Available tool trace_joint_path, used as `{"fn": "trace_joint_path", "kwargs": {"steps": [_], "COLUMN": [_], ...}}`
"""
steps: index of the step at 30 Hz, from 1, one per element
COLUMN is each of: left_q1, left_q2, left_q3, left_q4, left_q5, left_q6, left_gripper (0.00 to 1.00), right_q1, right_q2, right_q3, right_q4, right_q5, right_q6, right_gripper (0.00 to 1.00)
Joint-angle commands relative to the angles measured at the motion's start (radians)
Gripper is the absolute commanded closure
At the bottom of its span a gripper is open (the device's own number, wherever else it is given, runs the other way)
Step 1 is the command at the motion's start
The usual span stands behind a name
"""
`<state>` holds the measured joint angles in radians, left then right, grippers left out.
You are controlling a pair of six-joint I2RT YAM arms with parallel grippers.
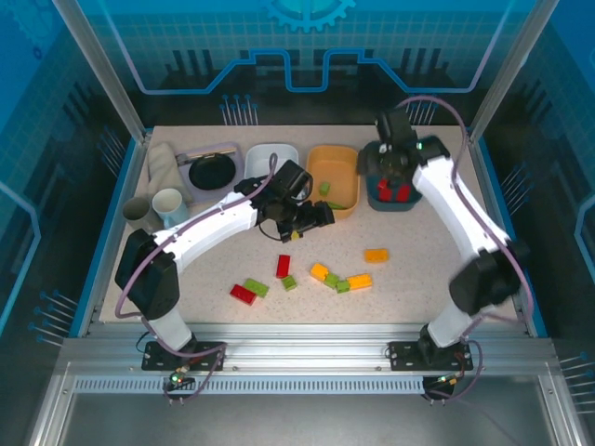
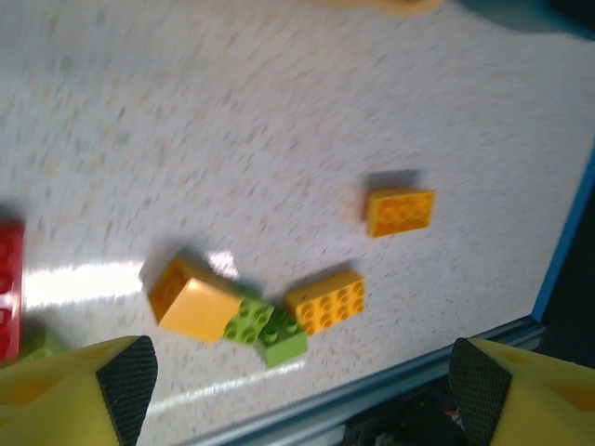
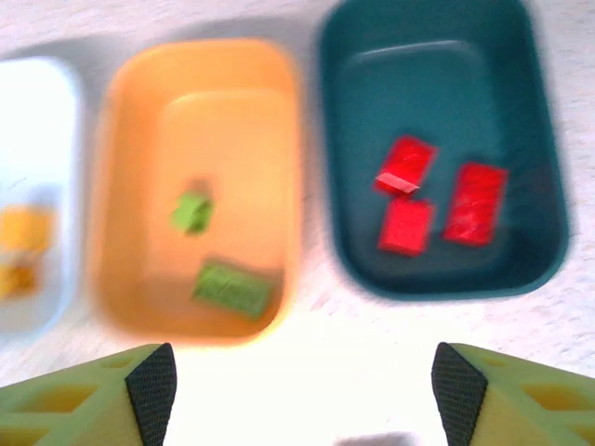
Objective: Sort the legos into containers by color
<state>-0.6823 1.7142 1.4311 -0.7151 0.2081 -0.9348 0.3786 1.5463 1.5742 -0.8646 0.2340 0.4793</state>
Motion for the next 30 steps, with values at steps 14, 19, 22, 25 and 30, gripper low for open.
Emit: {"fn": "trace_joint_path", "kwargs": {"steps": [14,19,22,25,30], "left_q1": [-0.079,-0.101,-0.107,-0.115,-0.124], "left_q2": [0.143,0.192,0.208,0.241,0.279], "left_q3": [-0.128,-0.100,-0.109,-0.093,-0.071], "left_q4": [0.051,0.018,0.042,0.055,0.065], "left_q5": [0.099,0.074,0.065,0.063,0.047], "left_q6": [-0.592,-0.630,-0.655,-0.664,-0.667], "left_gripper": [0.15,0.18,0.24,0.29,0.37], "right_q1": [0.292,0.293,0.293,0.293,0.292], "right_q2": [-0.849,-0.885,-0.885,-0.883,-0.886], "right_q3": [-0.859,-0.858,-0.853,-0.853,-0.861], "right_q4": [0.311,0.260,0.257,0.256,0.254], "right_q5": [-0.277,-0.268,-0.260,-0.252,-0.256], "right_q6": [-0.086,-0.077,-0.079,-0.078,-0.069], "right_gripper": [0.17,0.17,0.17,0.17,0.17]}}
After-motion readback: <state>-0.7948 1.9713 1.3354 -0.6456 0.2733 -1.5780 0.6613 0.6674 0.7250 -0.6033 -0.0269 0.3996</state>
